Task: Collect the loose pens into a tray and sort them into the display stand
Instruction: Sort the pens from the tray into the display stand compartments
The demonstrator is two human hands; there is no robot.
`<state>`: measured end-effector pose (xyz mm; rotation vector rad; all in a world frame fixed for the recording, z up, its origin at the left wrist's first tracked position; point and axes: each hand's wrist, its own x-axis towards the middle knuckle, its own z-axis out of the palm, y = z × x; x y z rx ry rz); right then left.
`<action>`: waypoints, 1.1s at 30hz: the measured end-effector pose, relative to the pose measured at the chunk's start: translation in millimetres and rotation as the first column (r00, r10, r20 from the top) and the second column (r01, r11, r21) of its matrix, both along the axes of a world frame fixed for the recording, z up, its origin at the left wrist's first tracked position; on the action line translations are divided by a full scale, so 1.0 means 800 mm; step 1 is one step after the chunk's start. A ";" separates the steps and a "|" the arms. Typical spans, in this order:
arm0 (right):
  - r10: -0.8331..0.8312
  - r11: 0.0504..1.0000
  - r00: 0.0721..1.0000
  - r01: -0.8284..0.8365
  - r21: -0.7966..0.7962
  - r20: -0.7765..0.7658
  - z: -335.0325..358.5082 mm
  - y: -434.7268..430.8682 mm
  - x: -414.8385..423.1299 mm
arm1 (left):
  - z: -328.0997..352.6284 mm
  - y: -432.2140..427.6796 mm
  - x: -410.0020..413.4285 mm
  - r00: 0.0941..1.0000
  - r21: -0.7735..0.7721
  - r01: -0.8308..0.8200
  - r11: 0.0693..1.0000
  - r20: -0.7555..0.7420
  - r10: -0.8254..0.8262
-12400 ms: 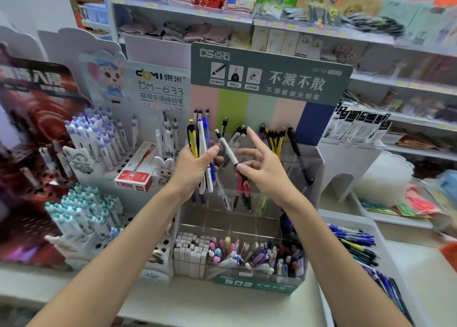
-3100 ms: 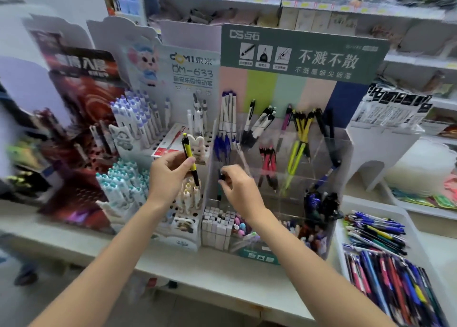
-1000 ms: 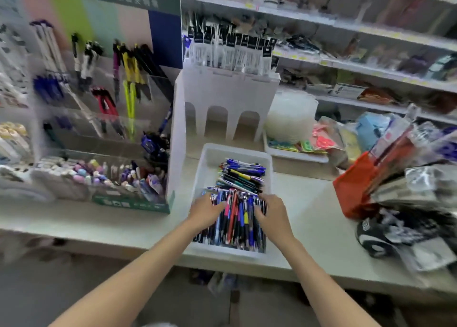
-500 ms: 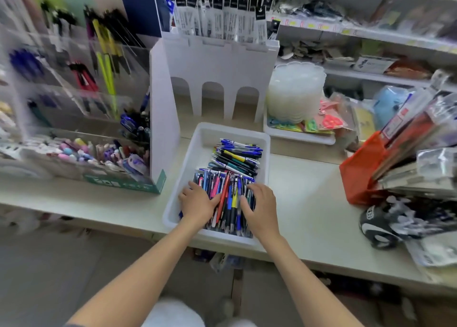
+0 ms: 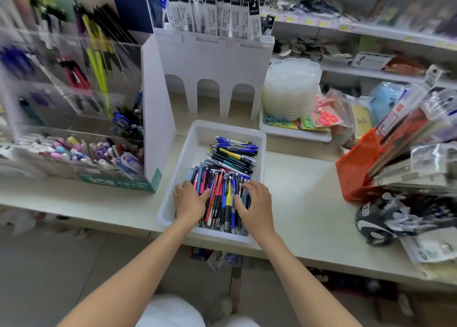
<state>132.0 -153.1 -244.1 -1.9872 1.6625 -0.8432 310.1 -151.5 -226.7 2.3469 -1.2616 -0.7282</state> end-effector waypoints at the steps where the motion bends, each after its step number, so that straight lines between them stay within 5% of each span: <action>1: 0.000 1.000 1.000 0.000 -0.002 -0.003 -0.001 0.000 0.000 | 0.001 0.000 -0.002 1.000 0.010 0.007 1.000 0.025 -0.008; 11: 0.004 1.000 1.000 -0.005 -0.011 -0.023 0.000 -0.001 0.001 | 0.006 0.001 0.017 0.992 -0.112 0.122 0.986 0.024 -0.120; 16: 0.004 1.000 1.000 -0.005 -0.019 -0.030 0.000 -0.001 0.001 | 0.016 -0.006 0.033 0.970 -0.159 0.021 0.987 -0.237 -0.059; 23: -0.004 1.000 0.999 0.003 -0.012 -0.036 0.005 0.001 0.002 | 0.033 -0.014 0.052 0.919 -0.222 0.049 0.974 -0.371 -0.131; 33: -0.048 0.999 0.993 0.046 0.019 0.112 0.044 -0.006 0.019 | 0.090 -0.029 0.074 0.608 -0.235 -0.096 0.967 -0.783 -0.130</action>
